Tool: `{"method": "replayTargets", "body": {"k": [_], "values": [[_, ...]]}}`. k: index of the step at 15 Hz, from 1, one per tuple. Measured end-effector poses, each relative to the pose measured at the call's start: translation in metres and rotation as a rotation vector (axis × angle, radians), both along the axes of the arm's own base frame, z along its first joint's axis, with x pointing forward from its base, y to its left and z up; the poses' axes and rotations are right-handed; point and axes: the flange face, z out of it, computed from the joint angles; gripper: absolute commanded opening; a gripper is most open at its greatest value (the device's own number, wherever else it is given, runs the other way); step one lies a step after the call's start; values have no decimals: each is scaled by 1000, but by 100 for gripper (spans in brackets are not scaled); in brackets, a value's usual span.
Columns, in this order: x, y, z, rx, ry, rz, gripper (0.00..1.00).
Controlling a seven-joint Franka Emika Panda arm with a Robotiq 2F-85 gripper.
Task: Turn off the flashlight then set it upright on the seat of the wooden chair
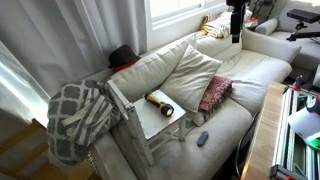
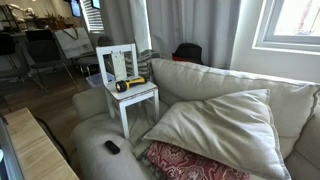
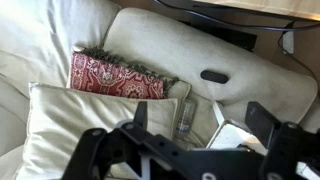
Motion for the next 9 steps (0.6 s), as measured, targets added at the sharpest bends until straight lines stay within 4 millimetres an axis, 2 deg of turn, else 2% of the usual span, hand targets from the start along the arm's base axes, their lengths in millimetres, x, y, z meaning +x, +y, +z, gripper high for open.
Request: {"method": "replayTargets", "body": {"k": [6,8,9], "values": [[0,0,0,0,0,0,100],[8,8,-2,19,-40,34,100],[17,19,-7,36,-78,60,100]]}}
